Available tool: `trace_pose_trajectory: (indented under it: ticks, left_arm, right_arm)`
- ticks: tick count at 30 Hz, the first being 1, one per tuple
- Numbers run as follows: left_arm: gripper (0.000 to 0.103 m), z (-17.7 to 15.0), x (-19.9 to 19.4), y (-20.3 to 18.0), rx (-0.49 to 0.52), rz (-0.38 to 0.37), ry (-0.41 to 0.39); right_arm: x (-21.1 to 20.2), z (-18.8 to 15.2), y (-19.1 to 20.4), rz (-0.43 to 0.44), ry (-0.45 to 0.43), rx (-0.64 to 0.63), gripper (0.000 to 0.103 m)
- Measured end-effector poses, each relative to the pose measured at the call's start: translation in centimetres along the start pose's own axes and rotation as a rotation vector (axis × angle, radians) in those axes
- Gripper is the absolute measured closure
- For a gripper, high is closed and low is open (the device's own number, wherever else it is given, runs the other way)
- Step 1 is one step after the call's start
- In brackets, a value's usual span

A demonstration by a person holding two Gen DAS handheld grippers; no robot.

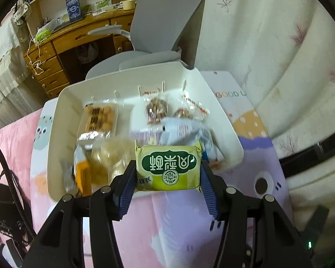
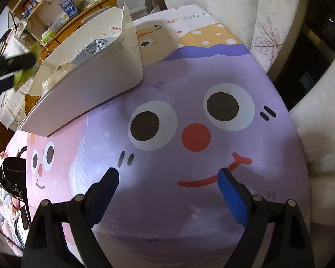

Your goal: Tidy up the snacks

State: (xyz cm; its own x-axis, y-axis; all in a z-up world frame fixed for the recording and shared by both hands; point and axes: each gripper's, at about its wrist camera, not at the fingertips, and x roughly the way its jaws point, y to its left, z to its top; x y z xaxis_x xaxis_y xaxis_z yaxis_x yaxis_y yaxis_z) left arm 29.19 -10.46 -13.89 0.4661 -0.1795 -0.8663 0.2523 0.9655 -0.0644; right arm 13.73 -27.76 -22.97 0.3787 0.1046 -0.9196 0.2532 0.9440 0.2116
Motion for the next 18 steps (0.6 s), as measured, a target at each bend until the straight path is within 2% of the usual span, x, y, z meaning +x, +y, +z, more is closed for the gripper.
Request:
trace_pose_trajectory:
  ticks: [2,5,8,12,18]
  left_arm:
    - [0.038,0.5,0.7,0.2,-0.012,0.007,-0.005]
    - [0.026,0.8,0.9,0.9,-0.050,0.022,0.007]
    - [0.023,0.2,-0.1,1.8,-0.089,-0.014,0.004]
    - [0.023,-2.2,-2.2,3.3,-0.116,-0.018,0.015]
    - [0.023,-8.4,-5.3,6.2,-0.155,-0.047,0.085]
  right_arm:
    - [-0.3,-0.4,0.0,-0.003,-0.022,0.023,0.013]
    - [-1.1,-1.1,-0.1,-0.008,-0.040,0.058,0.013]
    - [-1.9,-1.8,-0.1,-0.026,-0.036,0.066,0.013]
    - [-3.1,-2.5,0.7,-0.031,-0.031,0.023,0.013]
    - [-5.6,-4.3,3.4,-0.002,-0.055,-0.016,0.003]
